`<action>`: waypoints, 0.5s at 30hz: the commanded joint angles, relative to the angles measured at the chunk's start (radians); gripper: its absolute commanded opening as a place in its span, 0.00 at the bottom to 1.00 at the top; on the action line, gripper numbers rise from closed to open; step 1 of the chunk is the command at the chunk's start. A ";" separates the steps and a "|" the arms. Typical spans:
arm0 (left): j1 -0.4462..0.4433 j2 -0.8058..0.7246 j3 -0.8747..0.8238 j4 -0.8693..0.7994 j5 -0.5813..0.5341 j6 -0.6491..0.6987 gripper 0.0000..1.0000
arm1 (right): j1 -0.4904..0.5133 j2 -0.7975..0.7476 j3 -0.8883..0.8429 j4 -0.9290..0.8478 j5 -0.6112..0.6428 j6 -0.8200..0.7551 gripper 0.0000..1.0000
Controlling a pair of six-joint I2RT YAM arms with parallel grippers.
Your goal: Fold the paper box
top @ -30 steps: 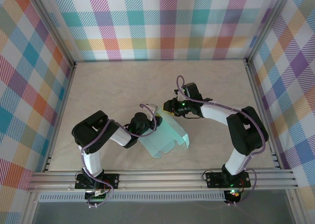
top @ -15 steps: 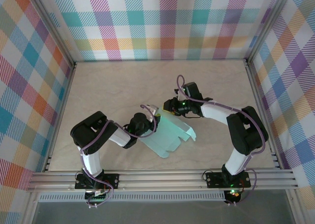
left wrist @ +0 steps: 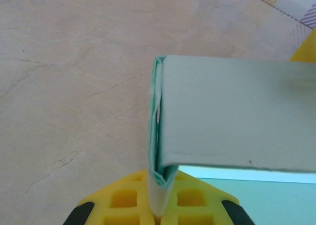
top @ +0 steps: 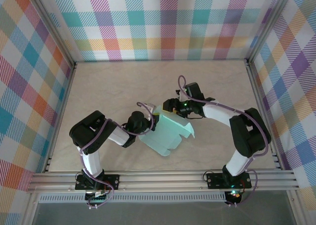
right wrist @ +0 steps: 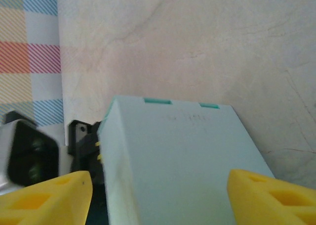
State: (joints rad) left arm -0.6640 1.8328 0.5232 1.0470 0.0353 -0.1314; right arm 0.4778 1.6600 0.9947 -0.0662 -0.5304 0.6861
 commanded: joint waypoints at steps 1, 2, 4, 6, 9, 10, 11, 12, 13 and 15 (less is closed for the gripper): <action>0.022 -0.025 0.033 0.007 0.013 -0.102 0.00 | -0.026 -0.126 0.022 -0.041 0.045 -0.066 0.80; 0.026 -0.025 0.039 0.001 0.017 -0.120 0.00 | -0.035 -0.158 0.024 -0.057 0.066 -0.088 0.85; 0.034 -0.027 0.048 -0.013 0.028 -0.163 0.00 | -0.048 -0.224 0.021 -0.080 0.123 -0.125 0.91; 0.044 -0.027 0.055 -0.016 0.046 -0.213 0.00 | -0.066 -0.297 0.005 -0.092 0.183 -0.143 0.96; 0.060 -0.030 0.073 -0.022 0.074 -0.321 0.00 | -0.103 -0.420 -0.047 -0.086 0.263 -0.137 0.98; 0.063 -0.029 0.079 -0.020 0.087 -0.354 0.00 | -0.113 -0.463 -0.067 -0.086 0.291 -0.127 0.98; 0.064 -0.029 0.086 -0.018 0.095 -0.382 0.00 | -0.123 -0.498 -0.086 -0.091 0.315 -0.114 1.00; 0.063 -0.030 0.096 -0.020 0.102 -0.414 0.00 | -0.134 -0.538 -0.105 -0.098 0.339 -0.095 1.00; 0.065 -0.033 0.107 -0.028 0.105 -0.445 0.00 | -0.142 -0.574 -0.122 -0.108 0.356 -0.082 1.00; 0.064 -0.044 0.136 -0.072 0.086 -0.519 0.00 | -0.146 -0.644 -0.157 -0.132 0.395 -0.072 1.00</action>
State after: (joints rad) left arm -0.6056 1.8301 0.6136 0.9928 0.1043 -0.5053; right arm 0.3378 1.0718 0.8787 -0.1425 -0.2310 0.5941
